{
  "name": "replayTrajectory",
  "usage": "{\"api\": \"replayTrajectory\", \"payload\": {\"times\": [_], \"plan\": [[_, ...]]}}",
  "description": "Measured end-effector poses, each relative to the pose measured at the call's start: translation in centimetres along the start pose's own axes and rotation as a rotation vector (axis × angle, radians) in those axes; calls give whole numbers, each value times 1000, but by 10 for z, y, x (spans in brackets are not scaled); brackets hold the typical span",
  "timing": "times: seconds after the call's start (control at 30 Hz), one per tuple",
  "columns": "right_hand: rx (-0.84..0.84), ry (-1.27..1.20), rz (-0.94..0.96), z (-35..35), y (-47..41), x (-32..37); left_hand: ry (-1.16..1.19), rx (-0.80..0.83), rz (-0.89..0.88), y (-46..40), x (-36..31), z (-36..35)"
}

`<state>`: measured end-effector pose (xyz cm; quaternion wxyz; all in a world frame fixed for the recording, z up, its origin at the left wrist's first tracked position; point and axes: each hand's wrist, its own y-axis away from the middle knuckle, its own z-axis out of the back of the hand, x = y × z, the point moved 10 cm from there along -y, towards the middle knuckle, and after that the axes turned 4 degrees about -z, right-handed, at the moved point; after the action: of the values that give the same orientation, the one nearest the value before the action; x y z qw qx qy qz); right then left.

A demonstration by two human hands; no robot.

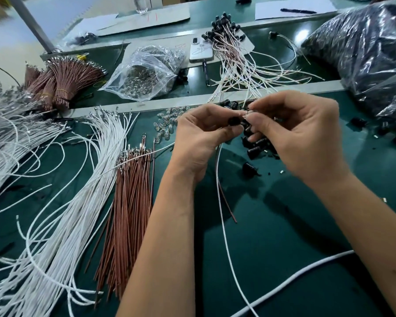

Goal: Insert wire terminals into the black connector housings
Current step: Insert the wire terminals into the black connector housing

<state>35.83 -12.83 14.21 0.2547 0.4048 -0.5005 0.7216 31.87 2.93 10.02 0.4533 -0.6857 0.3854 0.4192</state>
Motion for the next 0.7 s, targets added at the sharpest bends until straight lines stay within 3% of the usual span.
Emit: {"api": "replayTrajectory", "payload": {"times": [0.3, 0.7], "plan": [[-11, 49, 86, -1, 6, 14, 91, -2, -13, -1, -1, 0], [66, 289, 130, -4, 2, 7, -118, 11, 16, -1, 6, 0]]}}
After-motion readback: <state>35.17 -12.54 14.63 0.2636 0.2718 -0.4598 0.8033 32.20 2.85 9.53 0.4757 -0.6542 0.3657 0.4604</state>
